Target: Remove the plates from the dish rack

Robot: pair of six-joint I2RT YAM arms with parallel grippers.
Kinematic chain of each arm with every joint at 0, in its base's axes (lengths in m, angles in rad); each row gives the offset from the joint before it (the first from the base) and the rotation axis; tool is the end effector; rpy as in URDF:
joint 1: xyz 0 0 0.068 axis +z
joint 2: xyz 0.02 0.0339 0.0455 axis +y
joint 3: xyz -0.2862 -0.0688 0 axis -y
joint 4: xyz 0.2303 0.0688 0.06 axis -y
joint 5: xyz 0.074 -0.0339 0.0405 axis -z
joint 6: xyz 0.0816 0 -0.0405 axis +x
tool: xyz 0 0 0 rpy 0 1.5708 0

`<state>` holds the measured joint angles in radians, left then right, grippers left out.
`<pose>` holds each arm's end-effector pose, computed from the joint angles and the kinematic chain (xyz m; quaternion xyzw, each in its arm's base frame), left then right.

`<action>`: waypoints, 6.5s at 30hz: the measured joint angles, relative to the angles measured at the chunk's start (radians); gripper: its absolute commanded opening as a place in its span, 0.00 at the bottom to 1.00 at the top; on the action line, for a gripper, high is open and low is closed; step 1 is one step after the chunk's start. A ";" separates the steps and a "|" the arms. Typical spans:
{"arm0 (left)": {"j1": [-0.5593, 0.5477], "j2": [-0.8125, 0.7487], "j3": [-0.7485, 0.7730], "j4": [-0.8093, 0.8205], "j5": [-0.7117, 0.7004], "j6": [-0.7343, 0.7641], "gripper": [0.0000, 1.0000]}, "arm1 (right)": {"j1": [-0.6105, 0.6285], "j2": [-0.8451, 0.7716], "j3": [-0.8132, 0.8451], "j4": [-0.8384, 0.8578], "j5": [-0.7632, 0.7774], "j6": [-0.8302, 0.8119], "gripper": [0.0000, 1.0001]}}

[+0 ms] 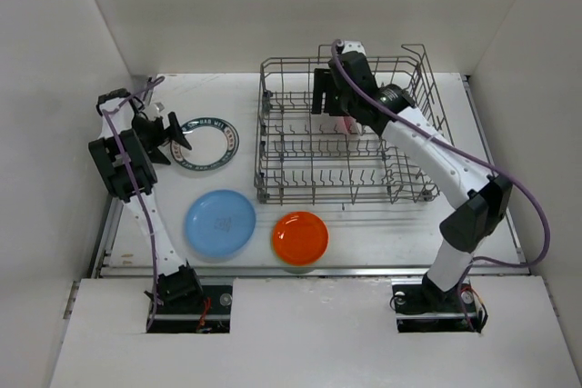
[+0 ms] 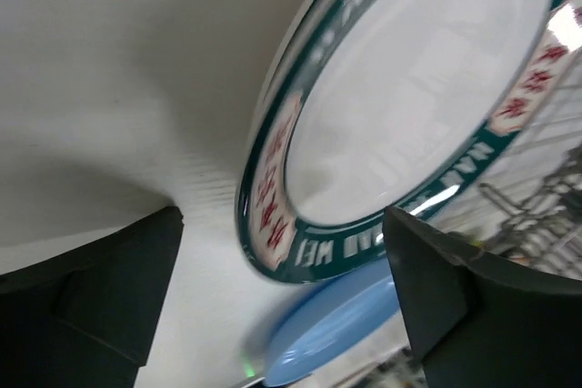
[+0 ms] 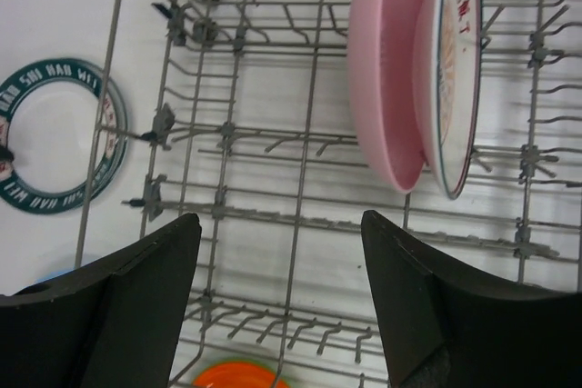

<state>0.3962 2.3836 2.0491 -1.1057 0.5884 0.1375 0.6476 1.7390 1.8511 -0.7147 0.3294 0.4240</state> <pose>0.4636 0.1448 0.1507 -0.1044 0.9495 -0.2626 0.1365 0.3466 0.2291 0.3953 -0.0216 0.8762 0.1096 0.4689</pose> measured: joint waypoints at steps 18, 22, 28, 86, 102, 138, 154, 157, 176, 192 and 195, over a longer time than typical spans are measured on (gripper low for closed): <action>-0.058 -0.297 -0.040 -0.011 -0.259 0.056 0.99 | -0.084 0.319 0.201 -0.071 0.141 -0.100 0.22; -0.058 -0.322 -0.085 -0.031 -0.257 0.056 0.99 | -0.083 0.319 0.200 -0.015 0.079 -0.124 0.00; -0.058 -0.326 -0.126 -0.051 -0.252 0.057 0.99 | -0.073 0.283 0.135 0.053 0.047 -0.143 0.00; 0.032 -0.609 -0.287 -0.042 -0.335 0.035 0.99 | 0.733 0.600 0.360 0.017 -0.091 -0.443 0.00; 0.047 -0.614 -0.266 -0.055 -0.333 0.038 0.99 | 0.742 0.647 0.344 -0.037 -0.135 -0.454 0.67; 0.047 -0.643 -0.232 -0.108 -0.283 0.053 0.99 | -0.494 -0.116 -0.035 -0.064 -0.293 0.102 0.82; 0.047 -0.678 -0.274 -0.113 -0.288 0.072 0.99 | -0.528 0.068 -0.246 0.076 -0.572 0.010 0.02; 0.047 -0.678 -0.276 -0.112 -0.288 0.072 0.99 | -0.492 0.057 -0.242 0.142 -0.615 -0.030 0.00; 0.047 -0.678 -0.276 -0.118 -0.249 0.074 0.99 | -0.159 -0.184 -0.137 0.069 -0.030 -0.309 0.00; -0.044 -0.678 -0.011 -0.212 0.077 0.193 1.00 | 0.624 0.171 -0.180 0.123 0.713 -0.586 0.00; -0.084 -0.678 0.020 -0.219 0.122 0.192 1.00 | 0.690 0.275 -0.155 0.111 0.773 -0.625 0.00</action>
<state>0.3122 1.7061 2.0689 -1.3243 0.7101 0.3298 1.3373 2.0144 1.6962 -0.6037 1.1027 -0.2012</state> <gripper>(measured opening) 0.997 0.133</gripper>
